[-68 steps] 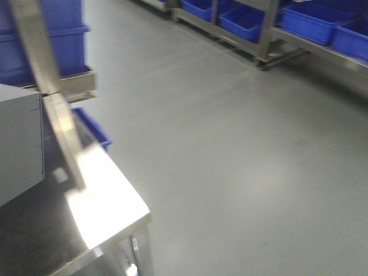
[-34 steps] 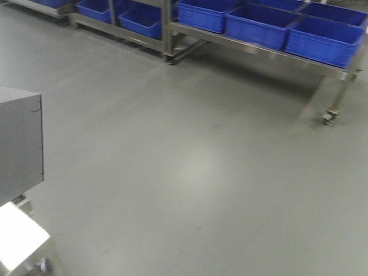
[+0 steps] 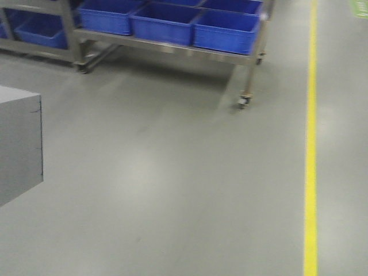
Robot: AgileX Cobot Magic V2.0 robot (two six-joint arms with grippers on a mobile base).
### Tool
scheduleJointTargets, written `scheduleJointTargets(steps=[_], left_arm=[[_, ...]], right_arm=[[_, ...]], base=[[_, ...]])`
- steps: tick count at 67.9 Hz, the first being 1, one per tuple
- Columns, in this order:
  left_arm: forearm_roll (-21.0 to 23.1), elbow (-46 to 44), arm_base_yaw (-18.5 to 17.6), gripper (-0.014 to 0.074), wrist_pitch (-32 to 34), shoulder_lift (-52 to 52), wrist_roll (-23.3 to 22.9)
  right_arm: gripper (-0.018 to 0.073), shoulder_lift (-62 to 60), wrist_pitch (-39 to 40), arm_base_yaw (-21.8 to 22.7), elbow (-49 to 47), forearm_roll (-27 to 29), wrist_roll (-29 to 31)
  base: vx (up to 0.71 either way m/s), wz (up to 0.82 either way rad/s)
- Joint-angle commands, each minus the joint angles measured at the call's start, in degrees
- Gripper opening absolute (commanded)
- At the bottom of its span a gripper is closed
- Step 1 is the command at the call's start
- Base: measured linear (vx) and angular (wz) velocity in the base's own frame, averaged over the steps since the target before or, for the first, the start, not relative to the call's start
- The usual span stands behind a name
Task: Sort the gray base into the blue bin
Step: 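Drive the base away from the table holding the block in the left gripper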
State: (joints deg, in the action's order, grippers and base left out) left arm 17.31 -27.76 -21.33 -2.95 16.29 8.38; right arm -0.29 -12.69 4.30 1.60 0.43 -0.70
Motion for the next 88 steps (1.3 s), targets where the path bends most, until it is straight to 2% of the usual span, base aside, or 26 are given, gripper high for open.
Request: scheduleJointTargets(steps=[1,41,88], left_arm=[[0.8,-1.6,-0.3,0.0004,5.5,0.4,-0.3],[0.8,-1.6,-0.3,0.0004,5.5,0.4,-0.3],[0.8,-1.6,-0.3,0.0004,5.5,0.4,-0.3]], right_arm=[[-0.0005,1.0,4.2,0.3,0.1,-0.4,0.7],[-0.0005,1.0,4.2,0.3,0.1,-0.4,0.7],[-0.0005,1.0,4.2,0.3,0.1,-0.4,0.7]], base=[[0.12,-0.71],[0.17,-0.61],[0.33,-0.01]])
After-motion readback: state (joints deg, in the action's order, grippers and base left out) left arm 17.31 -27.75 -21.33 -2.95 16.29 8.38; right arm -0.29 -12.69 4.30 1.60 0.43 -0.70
